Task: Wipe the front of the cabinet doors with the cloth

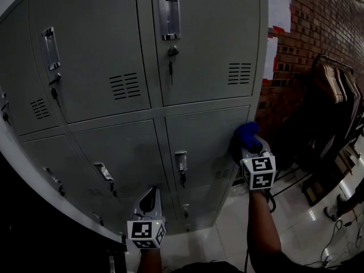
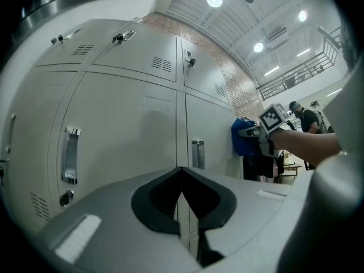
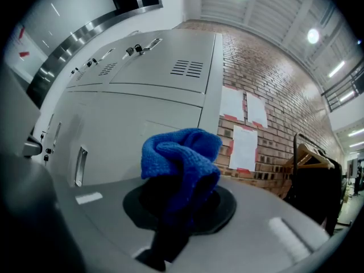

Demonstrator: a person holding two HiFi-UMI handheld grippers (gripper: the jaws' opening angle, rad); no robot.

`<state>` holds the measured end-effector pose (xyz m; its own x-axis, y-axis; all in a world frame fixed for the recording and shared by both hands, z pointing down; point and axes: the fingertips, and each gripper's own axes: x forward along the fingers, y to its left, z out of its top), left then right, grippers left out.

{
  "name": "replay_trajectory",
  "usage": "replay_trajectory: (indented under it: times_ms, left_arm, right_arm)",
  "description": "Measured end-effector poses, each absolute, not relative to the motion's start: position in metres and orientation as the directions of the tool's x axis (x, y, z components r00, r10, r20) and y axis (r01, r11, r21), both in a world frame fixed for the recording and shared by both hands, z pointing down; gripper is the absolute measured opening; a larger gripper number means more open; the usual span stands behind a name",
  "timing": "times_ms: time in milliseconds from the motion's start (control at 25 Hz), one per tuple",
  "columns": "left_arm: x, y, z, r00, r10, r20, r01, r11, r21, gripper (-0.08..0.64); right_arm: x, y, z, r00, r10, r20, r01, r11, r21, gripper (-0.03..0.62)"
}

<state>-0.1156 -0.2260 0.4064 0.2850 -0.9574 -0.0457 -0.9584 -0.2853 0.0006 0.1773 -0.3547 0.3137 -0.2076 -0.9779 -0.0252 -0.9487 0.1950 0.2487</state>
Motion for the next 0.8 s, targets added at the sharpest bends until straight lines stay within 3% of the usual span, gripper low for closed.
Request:
replay_trajectory:
  times_ms: [360,800]
  left_arm:
    - [-0.122,-0.217,0.406,0.271,-0.961,-0.049,-0.963,-0.271,-0.001,0.014]
    - [-0.137,-0.208,0.410,0.248,-0.968,-0.041,-0.969,-0.249,-0.005,0.014]
  right_arm:
    - [0.161,-0.341,0.311,-0.242,-0.969,-0.055,-0.941,0.221,0.257,0.055]
    - [0.034,-0.310,0.343,-0.466,-0.885,-0.024,-0.864,0.448,0.231,0.055]
